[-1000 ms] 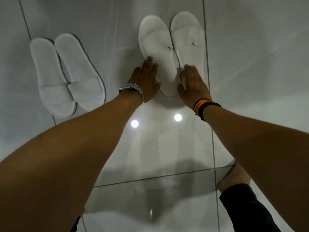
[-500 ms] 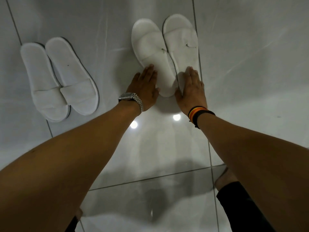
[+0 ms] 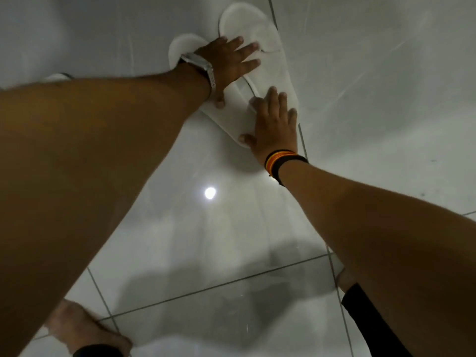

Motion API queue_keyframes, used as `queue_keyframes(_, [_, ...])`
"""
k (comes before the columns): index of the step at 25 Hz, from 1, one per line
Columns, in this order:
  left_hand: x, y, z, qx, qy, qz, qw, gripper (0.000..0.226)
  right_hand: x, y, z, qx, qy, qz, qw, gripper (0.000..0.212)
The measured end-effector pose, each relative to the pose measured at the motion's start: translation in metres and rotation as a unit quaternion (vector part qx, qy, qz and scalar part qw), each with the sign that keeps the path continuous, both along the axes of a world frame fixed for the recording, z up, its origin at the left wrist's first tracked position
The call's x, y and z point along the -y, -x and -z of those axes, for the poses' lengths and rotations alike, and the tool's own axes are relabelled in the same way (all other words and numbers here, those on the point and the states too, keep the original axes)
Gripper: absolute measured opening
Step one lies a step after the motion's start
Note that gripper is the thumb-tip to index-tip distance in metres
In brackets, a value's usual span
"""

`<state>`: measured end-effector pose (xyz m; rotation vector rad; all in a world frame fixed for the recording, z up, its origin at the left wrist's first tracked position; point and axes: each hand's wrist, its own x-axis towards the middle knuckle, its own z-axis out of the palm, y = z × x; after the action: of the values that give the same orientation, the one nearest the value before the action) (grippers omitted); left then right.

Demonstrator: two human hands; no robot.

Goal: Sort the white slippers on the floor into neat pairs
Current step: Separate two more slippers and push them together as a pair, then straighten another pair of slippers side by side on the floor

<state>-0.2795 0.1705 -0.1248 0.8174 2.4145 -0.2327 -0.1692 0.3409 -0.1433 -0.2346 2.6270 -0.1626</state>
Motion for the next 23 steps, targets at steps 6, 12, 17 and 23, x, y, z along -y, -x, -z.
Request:
queue_keyframes(6, [-0.03,-0.075,-0.004,-0.021,-0.048,-0.372,0.927,0.102,-0.032,0.024,-0.021,-0.056,-0.039,0.024,0.997,0.075])
queue_keyframes(12, [-0.065,-0.122,-0.019,-0.037,-0.082,-0.533,0.841,0.056,-0.014,-0.047,-0.022,0.024,0.101,0.029,0.994,0.064])
queue_keyframes(17, [0.02,-0.158,0.014,-0.015,-0.155,-0.221,0.963,0.075,-0.018,-0.045,-0.006,0.044,0.028,-0.041,0.998,0.071])
queue_keyframes(23, [0.003,-0.163,0.02,-0.002,-0.162,-0.295,0.942,0.082,-0.024,0.01,-0.011,0.02,0.025,-0.059,0.998,0.075])
